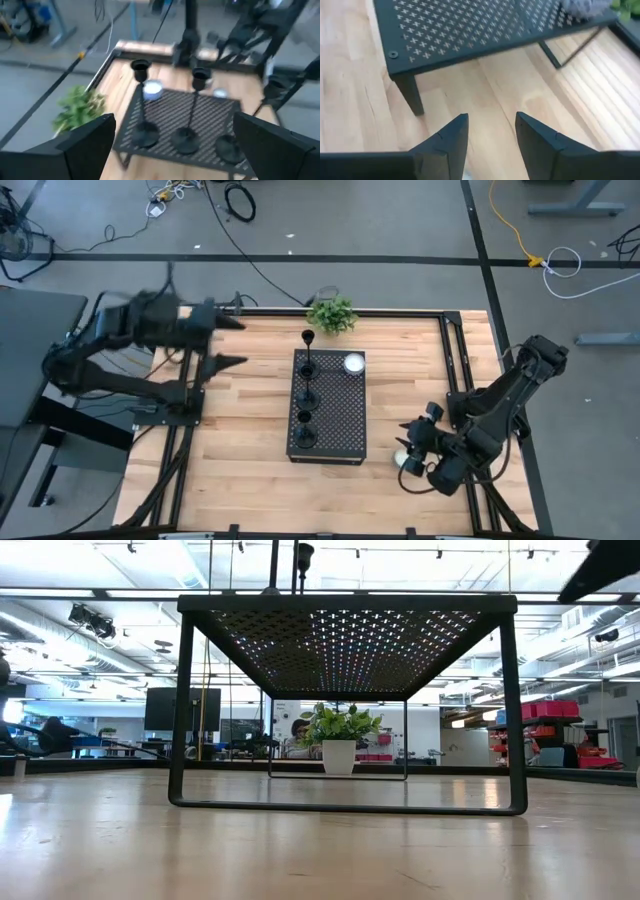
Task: Pick & Place candle stick holders
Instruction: Put the pink scented candle on the shelf aligned with the other scented candle
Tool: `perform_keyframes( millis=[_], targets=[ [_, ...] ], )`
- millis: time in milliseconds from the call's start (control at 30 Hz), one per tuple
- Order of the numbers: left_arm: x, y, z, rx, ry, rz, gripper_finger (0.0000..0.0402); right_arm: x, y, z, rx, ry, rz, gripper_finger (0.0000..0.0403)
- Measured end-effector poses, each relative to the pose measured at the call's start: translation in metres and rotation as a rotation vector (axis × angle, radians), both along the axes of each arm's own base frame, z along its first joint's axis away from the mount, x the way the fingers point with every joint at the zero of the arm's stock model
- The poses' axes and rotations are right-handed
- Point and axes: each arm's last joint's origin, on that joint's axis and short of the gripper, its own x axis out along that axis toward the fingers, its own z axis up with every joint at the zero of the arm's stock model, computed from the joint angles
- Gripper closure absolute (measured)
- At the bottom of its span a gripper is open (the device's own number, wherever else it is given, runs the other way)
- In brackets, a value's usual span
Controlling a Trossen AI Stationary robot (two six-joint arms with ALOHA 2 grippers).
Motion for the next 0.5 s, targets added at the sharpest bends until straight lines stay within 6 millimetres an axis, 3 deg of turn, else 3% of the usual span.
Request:
perform_keyframes(
  millis=[100,233,500],
  targets=[
    [-0.019,-0.009,-0.03,-0.014,-0.107,-0.049,0.0003,-0.007,0.0,-0.001,0.074,0.055,-0.037,0.0239],
    [-0.035,-0.016,-0.073,-0.069,-0.124,-0.083,0.0003,-0.013,0.001,-0.005,0.218,0.214,-0.087,0.0239],
    [-0.041,-0.022,-0.138,-0.143,-0.128,-0.119,0.0003,-0.021,-0.001,-0.008,0.352,0.355,-0.234,0.0239]
  ],
)
